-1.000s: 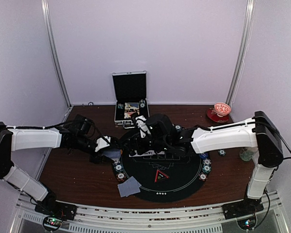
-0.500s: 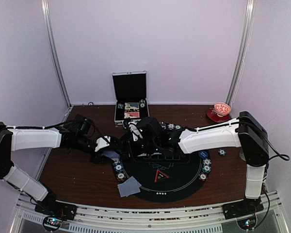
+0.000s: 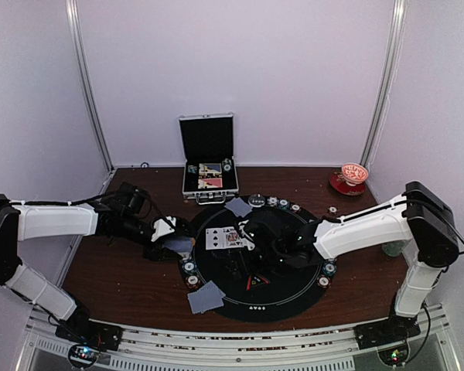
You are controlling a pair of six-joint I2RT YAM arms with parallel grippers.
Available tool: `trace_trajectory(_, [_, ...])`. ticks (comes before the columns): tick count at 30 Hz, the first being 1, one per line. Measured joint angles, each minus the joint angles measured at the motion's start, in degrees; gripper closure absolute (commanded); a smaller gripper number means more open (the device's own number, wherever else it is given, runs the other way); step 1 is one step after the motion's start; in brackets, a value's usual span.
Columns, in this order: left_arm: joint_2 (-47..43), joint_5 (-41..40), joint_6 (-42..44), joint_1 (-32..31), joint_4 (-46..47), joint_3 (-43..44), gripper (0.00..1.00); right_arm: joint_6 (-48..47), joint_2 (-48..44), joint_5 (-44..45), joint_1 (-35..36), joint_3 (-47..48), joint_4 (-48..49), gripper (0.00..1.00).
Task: Distribute texas hold em gaming equipment
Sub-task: Pick up the all-in button from the poker table mat.
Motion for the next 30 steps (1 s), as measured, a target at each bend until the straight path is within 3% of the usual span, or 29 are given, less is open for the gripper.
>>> trace_trajectory(6, [0.0, 0.0, 0.0, 0.0, 0.0, 0.0, 0.44, 0.4, -4.1, 1.6, 0.3, -4.7, -3.5, 0.00])
trace_trajectory(20, [0.0, 0.0, 0.0, 0.0, 0.0, 0.0, 0.44, -3.8, -1.1, 5.3, 4.3, -3.4, -12.7, 0.01])
trace_trajectory(30, [0.0, 0.0, 0.0, 0.0, 0.0, 0.0, 0.44, -5.5, 1.1, 8.0, 4.7, -0.8, -15.5, 0.19])
